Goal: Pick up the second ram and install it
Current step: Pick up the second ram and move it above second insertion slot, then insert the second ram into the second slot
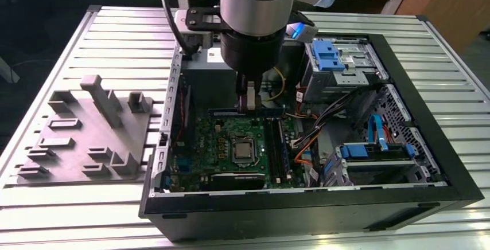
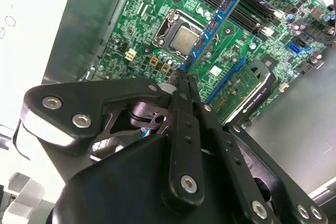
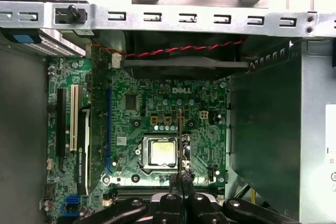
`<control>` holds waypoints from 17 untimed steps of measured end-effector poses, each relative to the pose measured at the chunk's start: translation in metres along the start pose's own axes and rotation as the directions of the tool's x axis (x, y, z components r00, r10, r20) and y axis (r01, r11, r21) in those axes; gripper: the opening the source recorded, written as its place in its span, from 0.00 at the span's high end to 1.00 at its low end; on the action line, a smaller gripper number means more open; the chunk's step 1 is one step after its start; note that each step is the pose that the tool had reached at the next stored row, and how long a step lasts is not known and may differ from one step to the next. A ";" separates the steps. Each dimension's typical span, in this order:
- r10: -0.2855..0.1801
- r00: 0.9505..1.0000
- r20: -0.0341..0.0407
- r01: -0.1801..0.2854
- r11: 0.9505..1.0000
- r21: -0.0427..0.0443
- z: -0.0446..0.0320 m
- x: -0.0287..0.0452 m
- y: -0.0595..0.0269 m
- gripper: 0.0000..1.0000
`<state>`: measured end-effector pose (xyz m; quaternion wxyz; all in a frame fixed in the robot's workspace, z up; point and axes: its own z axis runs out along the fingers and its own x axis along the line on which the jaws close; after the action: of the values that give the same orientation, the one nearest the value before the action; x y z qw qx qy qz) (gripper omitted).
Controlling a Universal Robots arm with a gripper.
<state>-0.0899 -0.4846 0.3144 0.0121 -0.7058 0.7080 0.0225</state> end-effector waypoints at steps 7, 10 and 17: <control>0.000 1.000 0.007 0.000 1.000 0.000 0.0026 0.0001 0.0000 0.89; 0.000 1.000 0.007 0.000 1.000 0.001 0.0026 0.0001 -0.0001 0.89; 0.000 1.000 0.007 0.000 1.000 0.006 0.0026 0.0001 0.0000 0.89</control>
<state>-0.0899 -0.4846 0.3118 0.0167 -0.7058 0.7078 0.0227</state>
